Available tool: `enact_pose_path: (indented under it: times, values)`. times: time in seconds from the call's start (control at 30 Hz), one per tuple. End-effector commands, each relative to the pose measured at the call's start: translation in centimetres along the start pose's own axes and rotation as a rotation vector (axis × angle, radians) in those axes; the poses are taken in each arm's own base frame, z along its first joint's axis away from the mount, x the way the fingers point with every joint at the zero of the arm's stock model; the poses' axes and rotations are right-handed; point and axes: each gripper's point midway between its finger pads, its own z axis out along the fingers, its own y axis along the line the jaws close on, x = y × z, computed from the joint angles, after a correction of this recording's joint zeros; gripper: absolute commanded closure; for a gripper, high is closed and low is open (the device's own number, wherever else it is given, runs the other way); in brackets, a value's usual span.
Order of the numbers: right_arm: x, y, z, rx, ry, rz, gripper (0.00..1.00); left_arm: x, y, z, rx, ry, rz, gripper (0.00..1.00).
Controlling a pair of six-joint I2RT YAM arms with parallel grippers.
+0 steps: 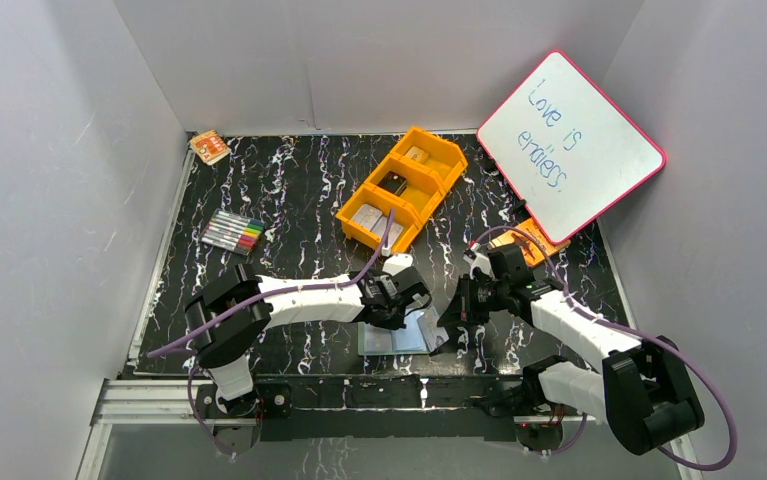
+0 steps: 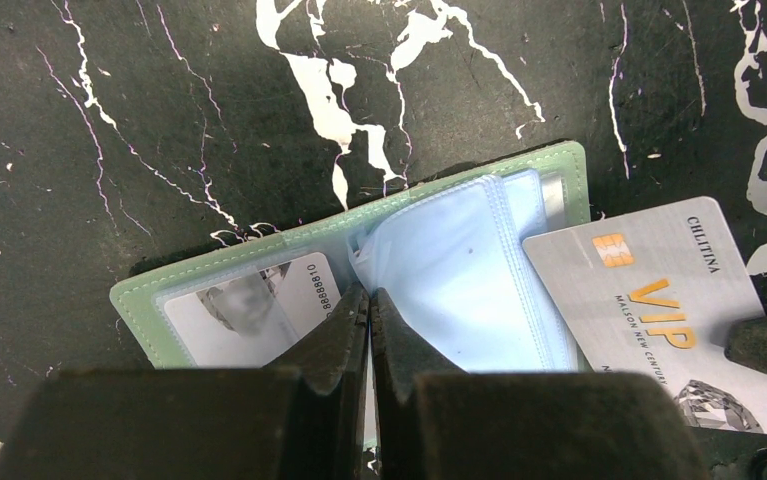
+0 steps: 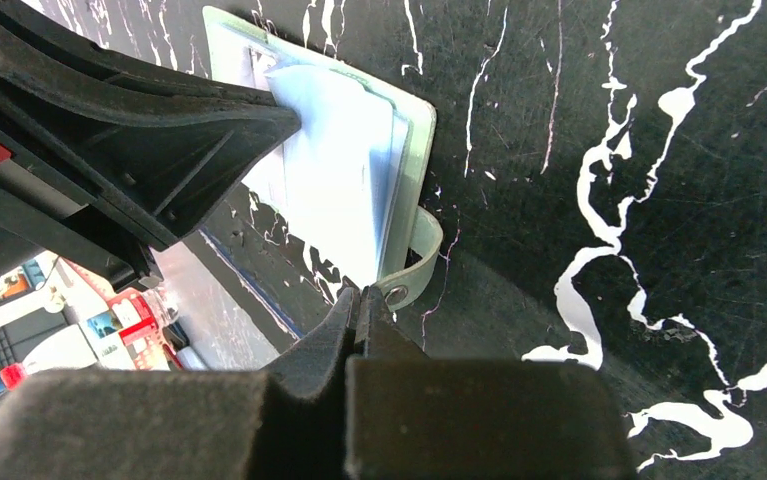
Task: Put the credit cards into the card holder
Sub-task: Turn over the card slot in the card holder.
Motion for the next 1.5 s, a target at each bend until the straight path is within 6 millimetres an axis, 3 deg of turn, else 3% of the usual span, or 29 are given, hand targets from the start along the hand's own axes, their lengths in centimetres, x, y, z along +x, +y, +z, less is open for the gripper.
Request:
enact_pose_path:
  times: [0.0, 0.27, 1.07, 1.47]
  values:
    - [-0.7, 1.2, -0.2, -0.036, -0.009, -0.052, 1.00, 0.2, 0.7, -0.9, -0.012, 0.013, 0.021, 1.00]
    - [-2.3, 2.7, -1.0, -0.067, -0.100, -0.084, 1.00, 0.2, 0.8, -0.9, -0.012, 0.014, 0.022, 1.00]
    - [-0.7, 1.4, 0.6, -0.034, 0.016, -0.065, 1.00, 0.2, 0.7, -1.0, -0.004, 0.012, 0.022, 1.00]
    - [0.1, 2.8, 2.3, -0.117, 0.054, -0.007, 1.00, -0.8, 1.1, -2.1, -0.016, -0.027, 0.017, 1.00]
